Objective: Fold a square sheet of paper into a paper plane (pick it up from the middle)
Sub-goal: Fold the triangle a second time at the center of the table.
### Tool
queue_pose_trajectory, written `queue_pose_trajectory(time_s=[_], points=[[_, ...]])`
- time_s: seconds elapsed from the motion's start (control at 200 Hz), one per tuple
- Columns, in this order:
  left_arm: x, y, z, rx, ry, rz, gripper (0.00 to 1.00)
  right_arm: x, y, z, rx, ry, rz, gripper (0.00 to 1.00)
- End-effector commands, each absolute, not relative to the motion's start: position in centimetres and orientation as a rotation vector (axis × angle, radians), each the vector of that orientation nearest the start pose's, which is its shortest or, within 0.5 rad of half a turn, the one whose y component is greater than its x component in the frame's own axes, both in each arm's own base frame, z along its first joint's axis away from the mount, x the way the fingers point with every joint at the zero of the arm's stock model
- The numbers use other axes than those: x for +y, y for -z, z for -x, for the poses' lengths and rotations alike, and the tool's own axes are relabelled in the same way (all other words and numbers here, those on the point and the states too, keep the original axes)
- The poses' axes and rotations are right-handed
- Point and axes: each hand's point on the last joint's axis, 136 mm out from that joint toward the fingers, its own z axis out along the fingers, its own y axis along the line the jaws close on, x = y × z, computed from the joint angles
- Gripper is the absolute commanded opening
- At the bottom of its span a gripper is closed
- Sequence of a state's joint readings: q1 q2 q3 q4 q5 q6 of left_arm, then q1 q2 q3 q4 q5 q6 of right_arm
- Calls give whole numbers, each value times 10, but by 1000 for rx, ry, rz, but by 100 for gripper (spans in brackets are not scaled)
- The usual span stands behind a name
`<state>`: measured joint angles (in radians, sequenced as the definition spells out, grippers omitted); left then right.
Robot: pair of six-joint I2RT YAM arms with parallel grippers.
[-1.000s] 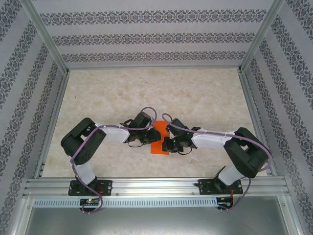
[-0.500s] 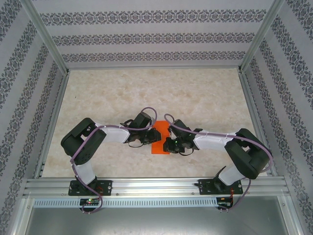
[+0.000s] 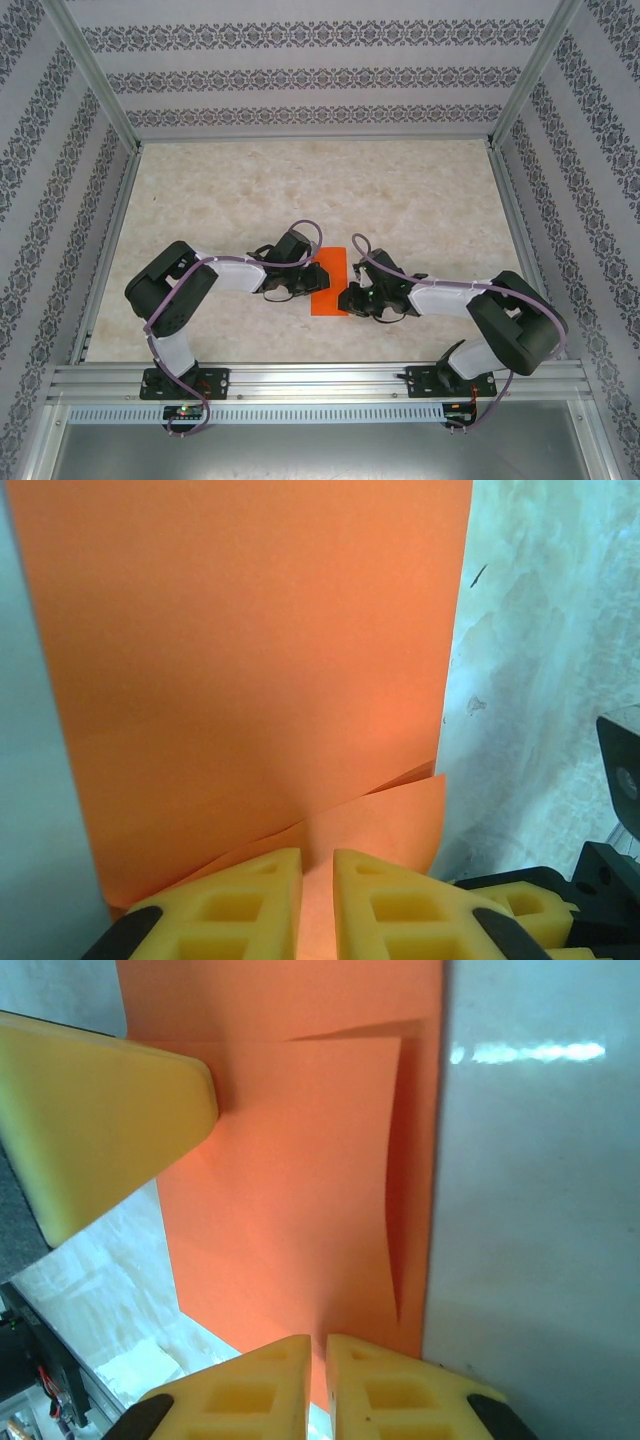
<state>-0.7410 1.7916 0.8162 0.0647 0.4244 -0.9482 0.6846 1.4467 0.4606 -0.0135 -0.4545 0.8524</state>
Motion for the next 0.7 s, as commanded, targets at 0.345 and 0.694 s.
queue_pose_trajectory(time_s=[0.345,0.694], points=[[-310,8,-245,2875,963,111,19,197,12,-136,3044,-916,-198,18],[-315,3,-246,2870,996,80,19,231,-83,-193,2673,-1163,-175,18]])
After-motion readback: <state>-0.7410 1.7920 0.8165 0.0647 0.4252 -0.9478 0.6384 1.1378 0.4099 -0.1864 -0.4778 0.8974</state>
